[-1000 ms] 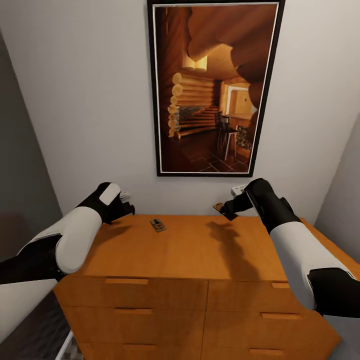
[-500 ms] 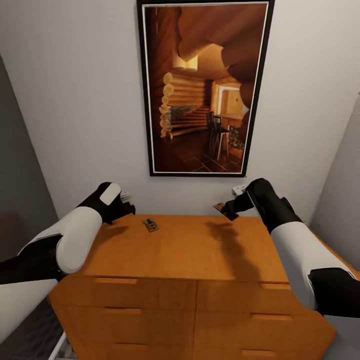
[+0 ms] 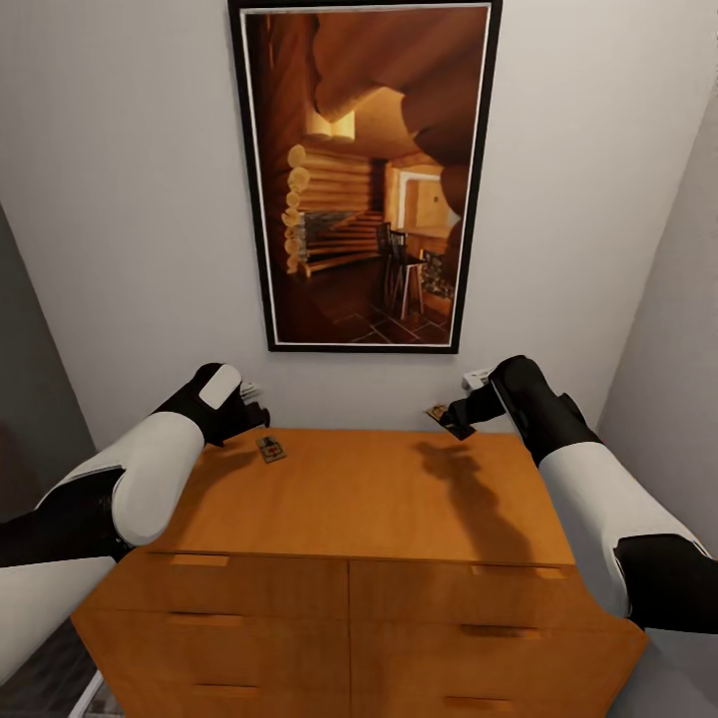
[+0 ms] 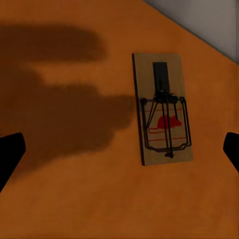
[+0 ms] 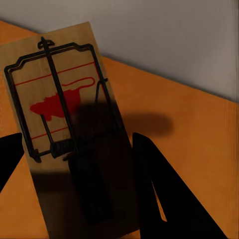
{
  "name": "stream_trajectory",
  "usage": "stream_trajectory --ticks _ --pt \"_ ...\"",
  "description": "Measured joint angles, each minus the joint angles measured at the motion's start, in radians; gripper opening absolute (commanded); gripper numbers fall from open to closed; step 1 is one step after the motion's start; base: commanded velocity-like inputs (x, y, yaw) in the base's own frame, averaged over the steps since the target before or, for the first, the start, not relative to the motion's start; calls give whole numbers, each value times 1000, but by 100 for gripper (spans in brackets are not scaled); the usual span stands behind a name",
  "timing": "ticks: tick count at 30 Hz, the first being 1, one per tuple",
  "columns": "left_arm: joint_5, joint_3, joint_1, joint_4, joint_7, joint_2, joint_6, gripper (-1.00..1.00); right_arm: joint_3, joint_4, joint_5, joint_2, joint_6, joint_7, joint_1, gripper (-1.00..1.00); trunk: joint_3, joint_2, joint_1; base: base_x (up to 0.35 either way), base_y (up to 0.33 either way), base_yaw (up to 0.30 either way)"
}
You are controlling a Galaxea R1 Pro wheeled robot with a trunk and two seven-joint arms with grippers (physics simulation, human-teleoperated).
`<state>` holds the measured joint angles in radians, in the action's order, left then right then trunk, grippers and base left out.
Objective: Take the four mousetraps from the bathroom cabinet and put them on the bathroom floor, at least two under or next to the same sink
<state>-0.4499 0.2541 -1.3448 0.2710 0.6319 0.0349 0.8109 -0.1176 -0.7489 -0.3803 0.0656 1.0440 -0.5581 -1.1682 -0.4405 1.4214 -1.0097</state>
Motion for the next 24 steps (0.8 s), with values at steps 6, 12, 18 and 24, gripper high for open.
stream_trajectory --ticks 6,12,18,24 --pt "-1 0 0 0 1 2 -2 100 0 0 3 -2 0 -1 0 -100 0 0 0 0 -19 152" --pt "0 0 0 0 2 9 0 100 0 1 5 -5 -1 -1 0 -100 0 0 0 0 -3 274" --pt "0 0 0 -1 3 12 1 100 0 0 6 -4 0 -1 0 -100 0 0 0 0 -1 230" --pt "0 0 0 -1 3 15 2 100 0 0 4 -3 0 0 0 -100 0 0 0 0 0 51"
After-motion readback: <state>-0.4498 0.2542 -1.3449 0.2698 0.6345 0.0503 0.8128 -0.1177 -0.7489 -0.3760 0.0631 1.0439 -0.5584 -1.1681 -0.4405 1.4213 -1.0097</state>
